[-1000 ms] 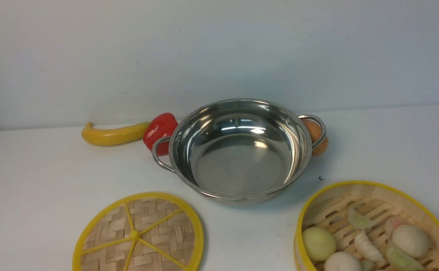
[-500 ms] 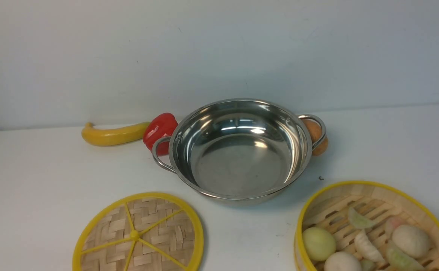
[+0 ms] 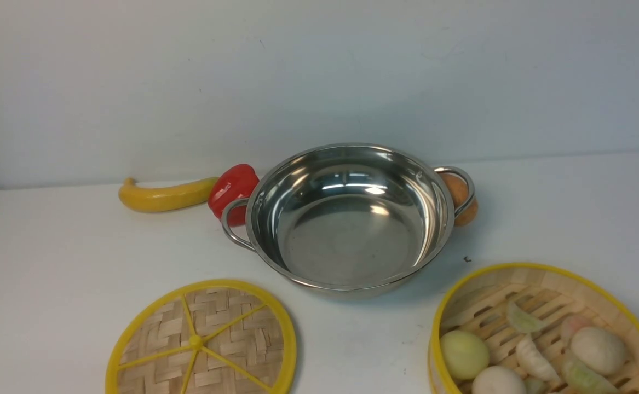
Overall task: Place the steamer in the pot on the white table, and put the lid on the steamer.
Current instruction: 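Reach for and grasp the rim of the bamboo steamer holding the buns with the right gripper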
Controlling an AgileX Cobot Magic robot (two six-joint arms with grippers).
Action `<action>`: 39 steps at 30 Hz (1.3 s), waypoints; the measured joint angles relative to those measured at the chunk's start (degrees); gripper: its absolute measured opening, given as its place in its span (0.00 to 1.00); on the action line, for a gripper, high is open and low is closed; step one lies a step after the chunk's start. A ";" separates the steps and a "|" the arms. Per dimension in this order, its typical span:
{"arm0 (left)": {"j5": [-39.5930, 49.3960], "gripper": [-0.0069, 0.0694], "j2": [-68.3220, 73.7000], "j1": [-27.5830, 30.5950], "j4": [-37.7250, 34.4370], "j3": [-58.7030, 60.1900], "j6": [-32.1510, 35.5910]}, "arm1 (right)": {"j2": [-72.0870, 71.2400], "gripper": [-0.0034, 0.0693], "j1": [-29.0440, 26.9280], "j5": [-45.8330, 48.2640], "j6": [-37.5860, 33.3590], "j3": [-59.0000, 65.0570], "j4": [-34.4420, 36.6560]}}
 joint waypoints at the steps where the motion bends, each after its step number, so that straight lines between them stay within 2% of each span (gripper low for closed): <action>1: 0.00 0.41 0.00 0.00 0.00 0.00 0.00 | 0.00 0.39 0.00 0.00 0.00 -0.23 0.49; 6: 0.00 0.41 0.00 0.00 0.00 0.00 0.00 | 0.01 0.39 0.00 4.06 0.00 -8.94 4.17; 9: 0.00 0.41 0.00 0.00 0.00 0.00 0.00 | 2.54 0.39 0.00 8.87 0.00 -16.57 8.78; 16: 0.00 0.41 0.00 0.00 0.00 0.00 0.00 | 18.72 0.39 0.00 30.20 -4.26 -35.80 18.36; 20: 0.00 0.41 0.00 0.00 0.00 0.00 0.00 | 27.47 0.39 0.00 32.33 -7.65 -42.57 21.21; 29: 0.00 0.41 0.00 0.00 0.00 0.00 0.00 | 40.77 0.39 0.00 31.17 -6.03 -44.99 32.64; 35: 0.00 0.41 0.00 0.00 0.00 0.00 0.00 | 46.41 0.39 0.00 28.86 -7.53 -45.24 32.87; 39: 0.00 0.41 0.00 0.00 0.00 0.00 0.00 | 52.37 0.39 0.00 34.24 -10.51 -50.98 24.80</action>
